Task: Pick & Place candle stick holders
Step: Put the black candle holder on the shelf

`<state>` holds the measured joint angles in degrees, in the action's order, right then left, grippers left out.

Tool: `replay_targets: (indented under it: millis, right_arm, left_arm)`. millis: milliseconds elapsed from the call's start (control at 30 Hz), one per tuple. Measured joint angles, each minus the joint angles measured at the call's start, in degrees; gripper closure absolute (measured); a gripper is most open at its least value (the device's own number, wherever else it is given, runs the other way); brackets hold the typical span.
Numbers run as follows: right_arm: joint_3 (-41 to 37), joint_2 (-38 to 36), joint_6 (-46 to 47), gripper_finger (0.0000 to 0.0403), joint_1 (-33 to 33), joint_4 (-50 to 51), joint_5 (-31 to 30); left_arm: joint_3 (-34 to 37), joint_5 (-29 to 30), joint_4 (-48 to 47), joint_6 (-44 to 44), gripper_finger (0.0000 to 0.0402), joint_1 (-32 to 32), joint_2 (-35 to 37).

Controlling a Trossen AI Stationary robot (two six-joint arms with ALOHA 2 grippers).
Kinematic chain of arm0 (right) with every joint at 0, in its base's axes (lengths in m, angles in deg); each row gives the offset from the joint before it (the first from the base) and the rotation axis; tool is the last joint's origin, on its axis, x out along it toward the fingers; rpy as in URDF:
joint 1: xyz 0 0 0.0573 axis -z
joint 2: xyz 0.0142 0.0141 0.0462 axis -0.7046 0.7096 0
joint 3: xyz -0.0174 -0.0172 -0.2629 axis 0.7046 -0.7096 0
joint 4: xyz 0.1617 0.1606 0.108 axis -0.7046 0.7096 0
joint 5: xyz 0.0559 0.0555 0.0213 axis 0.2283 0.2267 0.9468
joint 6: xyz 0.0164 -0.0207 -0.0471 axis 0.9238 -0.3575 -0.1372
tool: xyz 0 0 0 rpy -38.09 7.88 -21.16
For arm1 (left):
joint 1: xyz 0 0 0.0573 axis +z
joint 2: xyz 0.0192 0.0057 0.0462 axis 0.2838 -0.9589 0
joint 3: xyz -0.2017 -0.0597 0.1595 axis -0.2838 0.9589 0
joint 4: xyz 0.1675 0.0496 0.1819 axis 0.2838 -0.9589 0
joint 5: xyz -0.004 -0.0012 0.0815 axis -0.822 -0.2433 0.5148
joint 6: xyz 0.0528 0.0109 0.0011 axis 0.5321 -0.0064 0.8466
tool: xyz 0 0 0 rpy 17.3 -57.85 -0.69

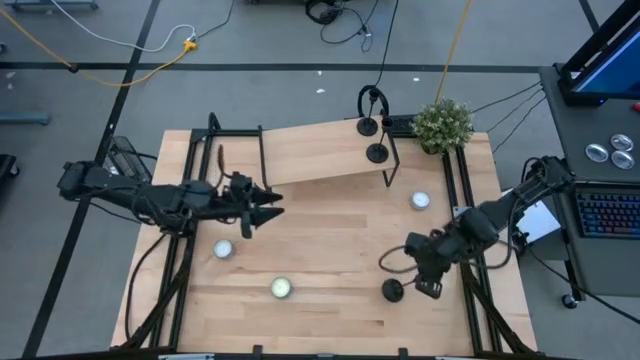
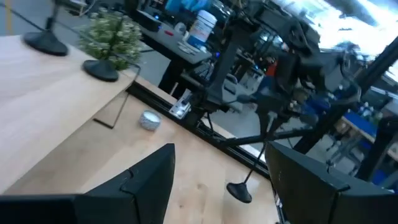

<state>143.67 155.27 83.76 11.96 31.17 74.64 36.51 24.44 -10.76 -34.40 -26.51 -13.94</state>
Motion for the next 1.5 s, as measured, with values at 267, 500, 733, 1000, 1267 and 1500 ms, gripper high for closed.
replay_targets:
  millis: [267, 500, 733, 1000, 1267, 1500]
  right_arm:
    - [3.16, 0.06, -11.11, 0.0391, 9.37, -1.92, 0.74]
    - [3.40, 0.17, -18.57, 0.0391, 15.58, -6.14, 0.80]
    - [3.42, 1.02, -24.50, 0.0391, 19.80, -12.77, 0.72]
    - [3.45, 3.22, -29.44, 0.0391, 21.57, -18.53, 0.60]
    - [3.44, 4.45, -31.97, 0.0391, 22.41, -23.99, 0.39]
    - [3.42, 4.52, -32.51, 0.0391, 22.76, -25.84, -0.26]
  left_arm:
    - [-11.50, -2.28, -1.39, 8.25, 0.0147, 0.00, -13.37]
    - [-23.97, -6.87, -10.39, 11.64, 0.0147, 0.16, -23.81]
    - [-37.25, -11.04, -24.32, 13.91, 0.0147, 0.68, -33.19]
    - [-46.73, -17.51, -31.42, 15.95, 0.0147, 2.01, -41.42]
    - [-51.24, -21.93, -34.76, 17.11, 0.0147, 2.03, -47.03]
    - [-51.97, -22.56, -35.20, 16.50, 0.0147, 2.51, -48.32]
